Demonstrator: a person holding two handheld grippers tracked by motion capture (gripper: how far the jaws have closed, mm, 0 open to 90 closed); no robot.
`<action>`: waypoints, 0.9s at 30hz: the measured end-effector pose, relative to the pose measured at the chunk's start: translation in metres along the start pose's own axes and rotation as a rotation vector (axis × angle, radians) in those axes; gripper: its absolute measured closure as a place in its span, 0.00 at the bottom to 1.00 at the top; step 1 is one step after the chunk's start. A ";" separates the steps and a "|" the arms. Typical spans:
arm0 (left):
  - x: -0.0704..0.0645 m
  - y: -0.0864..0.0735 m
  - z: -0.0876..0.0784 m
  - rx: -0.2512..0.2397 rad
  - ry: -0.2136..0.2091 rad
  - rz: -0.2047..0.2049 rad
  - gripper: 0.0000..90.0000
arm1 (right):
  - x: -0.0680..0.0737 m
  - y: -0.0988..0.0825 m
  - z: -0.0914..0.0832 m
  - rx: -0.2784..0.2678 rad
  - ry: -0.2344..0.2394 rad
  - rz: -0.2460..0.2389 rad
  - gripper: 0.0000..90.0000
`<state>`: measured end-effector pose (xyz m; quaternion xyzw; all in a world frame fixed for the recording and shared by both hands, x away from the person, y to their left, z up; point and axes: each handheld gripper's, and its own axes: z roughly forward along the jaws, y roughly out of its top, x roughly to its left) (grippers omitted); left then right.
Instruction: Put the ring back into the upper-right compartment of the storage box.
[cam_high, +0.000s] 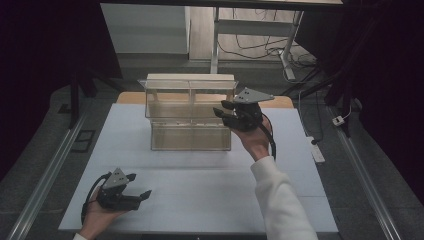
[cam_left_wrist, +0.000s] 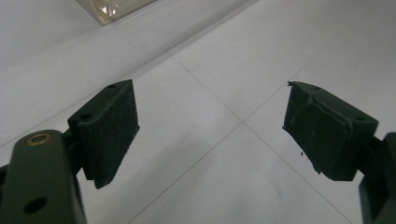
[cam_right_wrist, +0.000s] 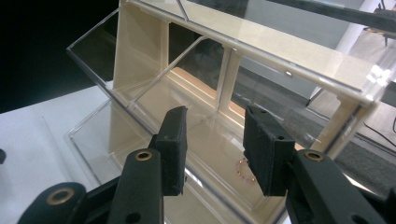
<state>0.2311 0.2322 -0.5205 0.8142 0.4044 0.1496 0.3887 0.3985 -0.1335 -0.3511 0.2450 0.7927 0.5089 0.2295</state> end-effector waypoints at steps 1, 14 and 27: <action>0.000 0.000 0.000 0.000 -0.001 0.000 0.19 | 0.000 -0.002 -0.002 -0.003 0.001 0.005 0.65; 0.000 0.000 0.000 -0.008 0.002 -0.007 0.19 | -0.007 -0.030 -0.031 0.003 0.003 0.031 0.62; 0.001 -0.001 -0.001 -0.010 0.009 -0.008 0.19 | -0.006 -0.069 -0.055 0.021 -0.014 0.033 0.56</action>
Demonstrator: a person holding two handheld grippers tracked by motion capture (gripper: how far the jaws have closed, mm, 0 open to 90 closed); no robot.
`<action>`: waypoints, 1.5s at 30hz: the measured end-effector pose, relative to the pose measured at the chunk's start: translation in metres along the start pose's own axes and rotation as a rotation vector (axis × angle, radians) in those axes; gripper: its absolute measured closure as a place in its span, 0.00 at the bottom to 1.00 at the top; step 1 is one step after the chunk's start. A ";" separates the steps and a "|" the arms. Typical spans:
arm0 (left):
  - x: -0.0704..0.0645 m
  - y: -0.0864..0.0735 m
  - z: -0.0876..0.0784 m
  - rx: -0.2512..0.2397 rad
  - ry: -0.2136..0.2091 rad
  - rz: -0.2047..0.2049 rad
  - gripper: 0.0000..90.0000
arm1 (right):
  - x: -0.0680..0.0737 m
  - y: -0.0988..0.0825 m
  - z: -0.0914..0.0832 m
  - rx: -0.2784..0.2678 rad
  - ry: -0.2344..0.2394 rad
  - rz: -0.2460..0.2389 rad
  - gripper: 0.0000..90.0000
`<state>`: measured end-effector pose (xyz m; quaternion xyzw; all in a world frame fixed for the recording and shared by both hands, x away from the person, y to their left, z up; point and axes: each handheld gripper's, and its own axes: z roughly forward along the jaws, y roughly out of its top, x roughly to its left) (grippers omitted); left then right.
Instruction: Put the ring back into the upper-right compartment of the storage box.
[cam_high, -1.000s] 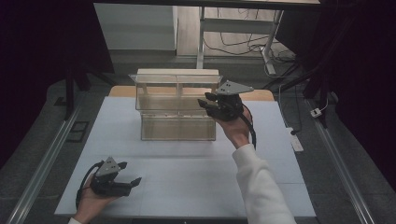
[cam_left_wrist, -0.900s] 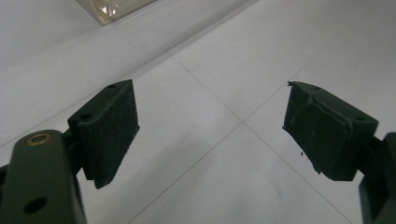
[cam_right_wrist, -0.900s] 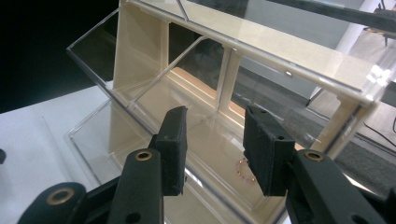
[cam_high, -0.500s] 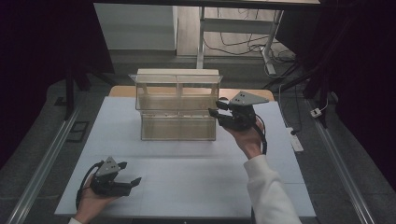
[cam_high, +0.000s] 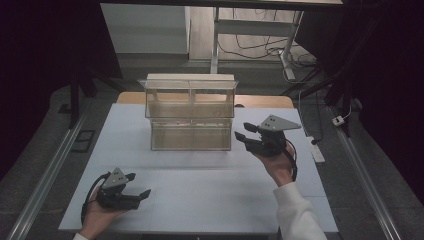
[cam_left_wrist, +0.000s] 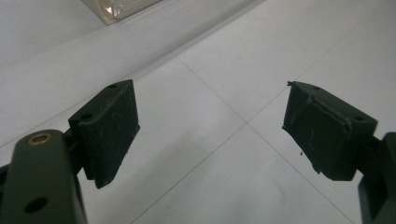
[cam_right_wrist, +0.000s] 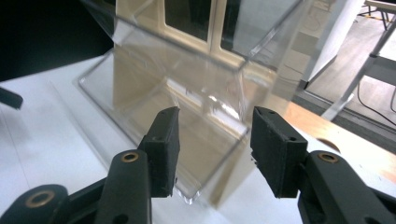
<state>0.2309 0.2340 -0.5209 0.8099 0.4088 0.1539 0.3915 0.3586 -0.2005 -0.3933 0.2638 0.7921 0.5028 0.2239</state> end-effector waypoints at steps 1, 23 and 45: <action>0.000 0.000 0.000 0.000 -0.001 0.000 0.19 | 0.000 -0.005 -0.003 0.007 -0.002 0.005 0.56; -0.001 0.000 0.000 -0.003 -0.002 0.002 0.19 | -0.004 -0.112 -0.048 0.174 -0.056 0.054 0.45; -0.001 0.001 -0.002 -0.012 0.000 0.010 0.19 | -0.010 -0.150 -0.064 0.210 -0.061 0.040 0.41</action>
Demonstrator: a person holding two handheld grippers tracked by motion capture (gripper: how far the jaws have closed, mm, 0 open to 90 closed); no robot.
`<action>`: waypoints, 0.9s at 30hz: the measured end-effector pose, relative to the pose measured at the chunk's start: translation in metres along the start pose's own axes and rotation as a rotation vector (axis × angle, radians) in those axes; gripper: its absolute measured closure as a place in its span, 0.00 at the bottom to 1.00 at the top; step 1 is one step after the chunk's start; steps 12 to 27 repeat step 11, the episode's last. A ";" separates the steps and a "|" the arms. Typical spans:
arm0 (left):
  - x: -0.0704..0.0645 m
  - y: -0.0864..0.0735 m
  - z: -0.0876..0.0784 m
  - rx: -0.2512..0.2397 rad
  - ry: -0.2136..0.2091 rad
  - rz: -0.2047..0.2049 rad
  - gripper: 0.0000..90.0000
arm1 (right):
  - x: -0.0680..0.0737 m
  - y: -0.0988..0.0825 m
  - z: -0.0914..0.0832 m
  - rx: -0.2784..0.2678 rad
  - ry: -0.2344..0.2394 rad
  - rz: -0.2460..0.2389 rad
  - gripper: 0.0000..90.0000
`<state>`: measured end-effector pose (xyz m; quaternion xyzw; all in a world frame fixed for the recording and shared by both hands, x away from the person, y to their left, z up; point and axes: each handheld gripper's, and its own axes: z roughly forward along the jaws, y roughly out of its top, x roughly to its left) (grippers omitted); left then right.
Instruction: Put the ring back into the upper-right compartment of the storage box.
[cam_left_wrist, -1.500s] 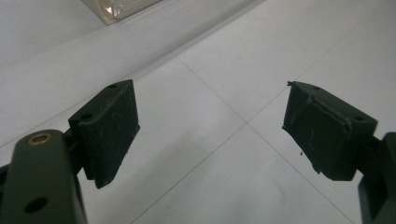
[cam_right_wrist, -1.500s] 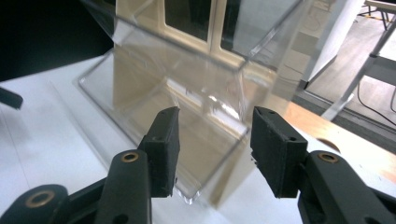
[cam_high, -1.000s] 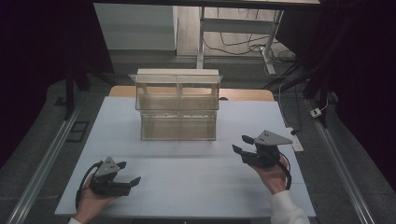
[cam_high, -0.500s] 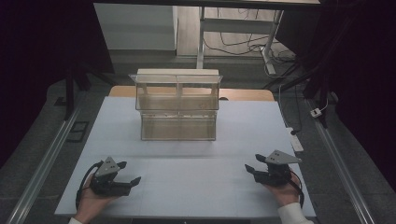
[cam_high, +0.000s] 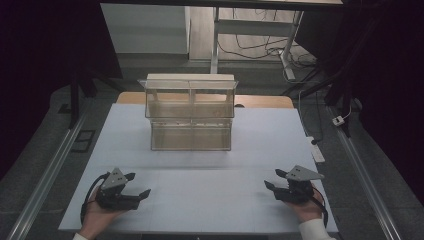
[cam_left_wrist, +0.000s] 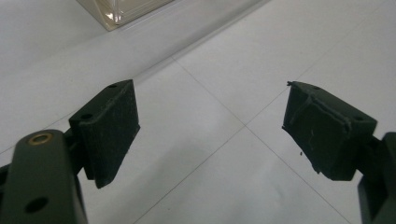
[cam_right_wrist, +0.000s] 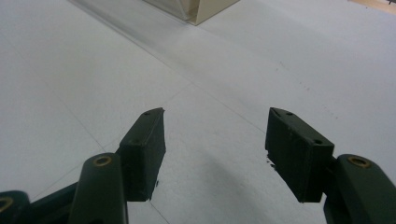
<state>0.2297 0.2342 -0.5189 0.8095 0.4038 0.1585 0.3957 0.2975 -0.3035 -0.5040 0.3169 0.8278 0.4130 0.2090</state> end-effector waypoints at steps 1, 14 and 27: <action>0.000 0.000 0.000 0.000 0.000 0.000 0.19 | 0.000 0.000 0.000 -0.001 0.000 0.001 0.41; 0.000 0.000 0.000 0.002 0.000 0.000 0.19 | 0.000 0.000 0.000 -0.010 0.002 -0.004 0.41; 0.000 0.000 0.000 0.002 0.000 0.000 0.19 | 0.000 0.000 0.000 -0.010 0.002 -0.004 0.41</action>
